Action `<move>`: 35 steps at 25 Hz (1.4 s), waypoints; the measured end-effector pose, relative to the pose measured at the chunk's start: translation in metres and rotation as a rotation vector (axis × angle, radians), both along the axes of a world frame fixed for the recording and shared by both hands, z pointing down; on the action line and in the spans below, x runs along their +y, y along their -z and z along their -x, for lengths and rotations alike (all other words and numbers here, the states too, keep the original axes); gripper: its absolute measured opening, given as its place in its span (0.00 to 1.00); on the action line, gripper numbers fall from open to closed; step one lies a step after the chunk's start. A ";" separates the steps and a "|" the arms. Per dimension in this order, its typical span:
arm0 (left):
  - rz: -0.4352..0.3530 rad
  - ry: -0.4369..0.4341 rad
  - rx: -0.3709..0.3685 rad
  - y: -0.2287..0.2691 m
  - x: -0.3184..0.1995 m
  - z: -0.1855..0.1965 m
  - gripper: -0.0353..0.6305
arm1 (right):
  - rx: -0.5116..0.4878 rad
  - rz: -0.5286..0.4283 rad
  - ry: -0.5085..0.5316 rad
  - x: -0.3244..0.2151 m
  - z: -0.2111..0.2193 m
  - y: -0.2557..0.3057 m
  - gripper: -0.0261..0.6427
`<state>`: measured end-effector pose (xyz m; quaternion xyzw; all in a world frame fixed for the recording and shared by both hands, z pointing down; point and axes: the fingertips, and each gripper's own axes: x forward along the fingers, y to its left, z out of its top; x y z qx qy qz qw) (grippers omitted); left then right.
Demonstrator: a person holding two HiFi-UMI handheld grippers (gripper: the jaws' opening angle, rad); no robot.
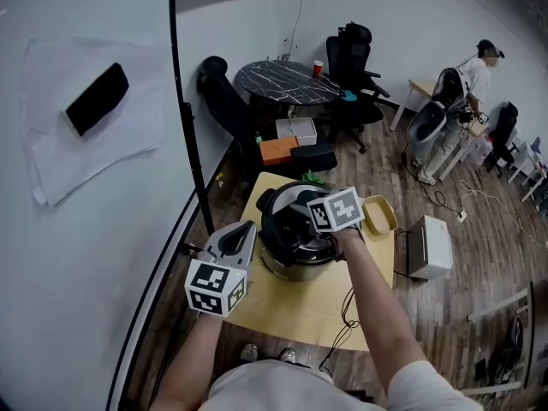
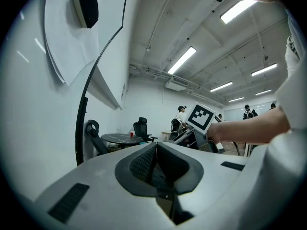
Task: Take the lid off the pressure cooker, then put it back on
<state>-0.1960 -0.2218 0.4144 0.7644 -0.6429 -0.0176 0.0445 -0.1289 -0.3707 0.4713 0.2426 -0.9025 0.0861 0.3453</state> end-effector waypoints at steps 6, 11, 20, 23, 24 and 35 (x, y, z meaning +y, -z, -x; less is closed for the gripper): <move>0.001 0.015 -0.013 0.003 -0.001 -0.002 0.07 | 0.000 0.015 0.164 0.004 0.004 -0.002 0.46; 0.004 0.023 -0.021 0.005 0.001 -0.007 0.07 | -0.003 0.024 0.275 0.010 0.005 -0.005 0.46; -0.004 0.035 -0.037 0.010 0.000 -0.011 0.07 | 0.004 0.026 0.365 0.014 0.009 -0.007 0.46; -0.007 0.037 -0.042 0.012 0.001 -0.015 0.07 | 0.001 0.020 0.367 0.015 0.009 -0.008 0.46; -0.009 0.035 -0.045 0.013 0.001 -0.016 0.07 | 0.004 0.014 0.363 0.015 0.008 -0.008 0.47; -0.026 0.013 -0.061 0.028 -0.008 -0.024 0.07 | -0.327 -0.123 0.289 0.016 -0.001 0.072 0.60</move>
